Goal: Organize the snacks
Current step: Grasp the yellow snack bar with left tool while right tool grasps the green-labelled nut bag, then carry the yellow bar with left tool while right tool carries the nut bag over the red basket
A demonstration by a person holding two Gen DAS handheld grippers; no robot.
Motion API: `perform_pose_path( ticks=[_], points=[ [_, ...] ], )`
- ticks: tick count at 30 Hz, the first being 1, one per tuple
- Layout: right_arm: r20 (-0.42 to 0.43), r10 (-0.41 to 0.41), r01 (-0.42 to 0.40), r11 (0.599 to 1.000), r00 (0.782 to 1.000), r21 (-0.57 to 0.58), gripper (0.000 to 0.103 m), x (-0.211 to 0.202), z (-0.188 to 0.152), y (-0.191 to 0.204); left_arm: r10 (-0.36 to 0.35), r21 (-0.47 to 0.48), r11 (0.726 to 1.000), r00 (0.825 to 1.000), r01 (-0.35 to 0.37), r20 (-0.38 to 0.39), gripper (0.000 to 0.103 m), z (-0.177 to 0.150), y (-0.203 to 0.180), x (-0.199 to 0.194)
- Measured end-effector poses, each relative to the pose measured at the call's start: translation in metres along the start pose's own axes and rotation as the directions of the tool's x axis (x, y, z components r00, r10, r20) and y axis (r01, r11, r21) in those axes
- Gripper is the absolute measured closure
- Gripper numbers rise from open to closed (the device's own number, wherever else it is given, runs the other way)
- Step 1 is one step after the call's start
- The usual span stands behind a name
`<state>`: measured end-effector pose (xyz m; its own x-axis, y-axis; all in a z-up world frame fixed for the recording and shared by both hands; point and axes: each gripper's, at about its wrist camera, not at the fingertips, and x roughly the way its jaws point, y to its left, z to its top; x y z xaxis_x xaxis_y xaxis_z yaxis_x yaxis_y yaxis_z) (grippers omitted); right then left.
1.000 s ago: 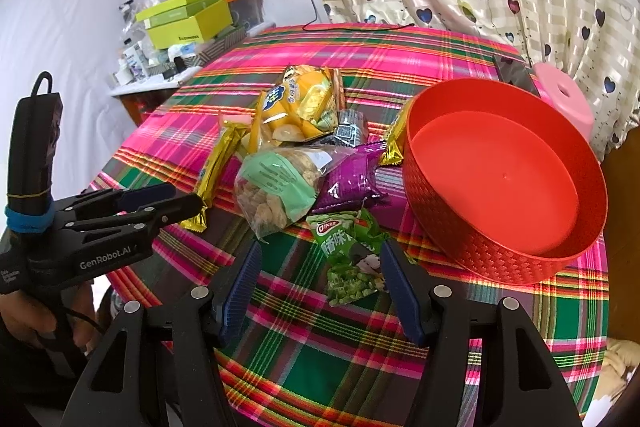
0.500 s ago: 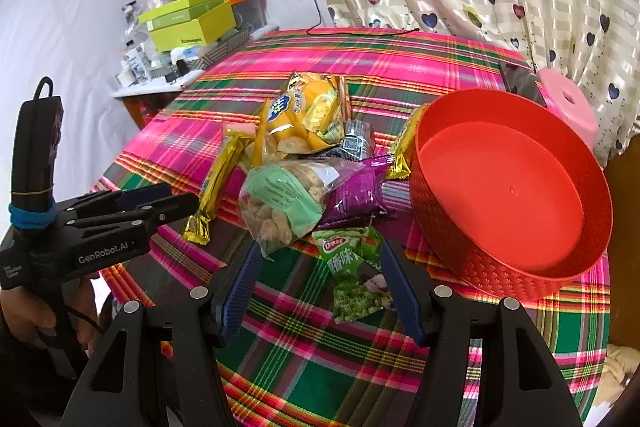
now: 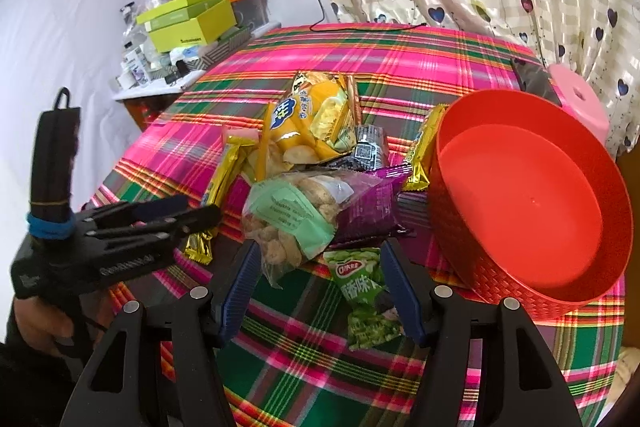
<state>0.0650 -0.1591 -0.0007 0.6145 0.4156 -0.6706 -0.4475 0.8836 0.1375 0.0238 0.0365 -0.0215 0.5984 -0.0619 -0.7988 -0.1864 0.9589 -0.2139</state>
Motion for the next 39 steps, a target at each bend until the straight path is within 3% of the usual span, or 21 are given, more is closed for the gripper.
perform_pose_path(
  ticks=[3,6,8,16,21,28,39],
  points=[
    [-0.004,0.012,-0.012,1.0,1.0,0.01,0.041,0.003,0.001,0.001,-0.007,-0.003,1.0,1.0,0.007,-0.018,0.05,-0.002,0.002,0.008],
    [-0.019,0.038,-0.038,0.999,0.999,0.025,0.041,0.009,0.002,0.002,0.01,0.01,1.0,1.0,-0.009,-0.01,0.071,-0.003,0.002,0.008],
    [-0.032,0.053,-0.052,0.998,0.998,0.034,0.041,0.015,0.003,0.002,0.019,0.012,1.0,1.0,-0.019,-0.004,0.079,-0.003,0.005,0.007],
    [-0.082,0.124,-0.116,0.989,0.989,0.096,0.041,0.044,0.012,0.001,-0.021,0.015,1.0,1.0,0.021,0.007,0.08,-0.005,0.012,0.005],
    [-0.069,0.133,-0.126,0.987,0.989,0.104,0.041,0.05,0.022,0.005,-0.037,0.017,0.999,0.999,0.037,0.011,0.08,-0.005,0.013,0.005],
    [-0.078,0.208,-0.194,0.969,0.975,0.155,0.037,0.067,0.029,0.003,-0.058,0.032,0.998,0.998,0.058,0.012,0.08,-0.005,0.01,0.006],
    [-0.109,0.181,-0.161,0.973,0.977,0.168,0.034,0.083,0.038,0.01,-0.075,0.053,0.996,0.997,0.074,0.009,0.08,-0.003,0.006,0.008]
  ],
)
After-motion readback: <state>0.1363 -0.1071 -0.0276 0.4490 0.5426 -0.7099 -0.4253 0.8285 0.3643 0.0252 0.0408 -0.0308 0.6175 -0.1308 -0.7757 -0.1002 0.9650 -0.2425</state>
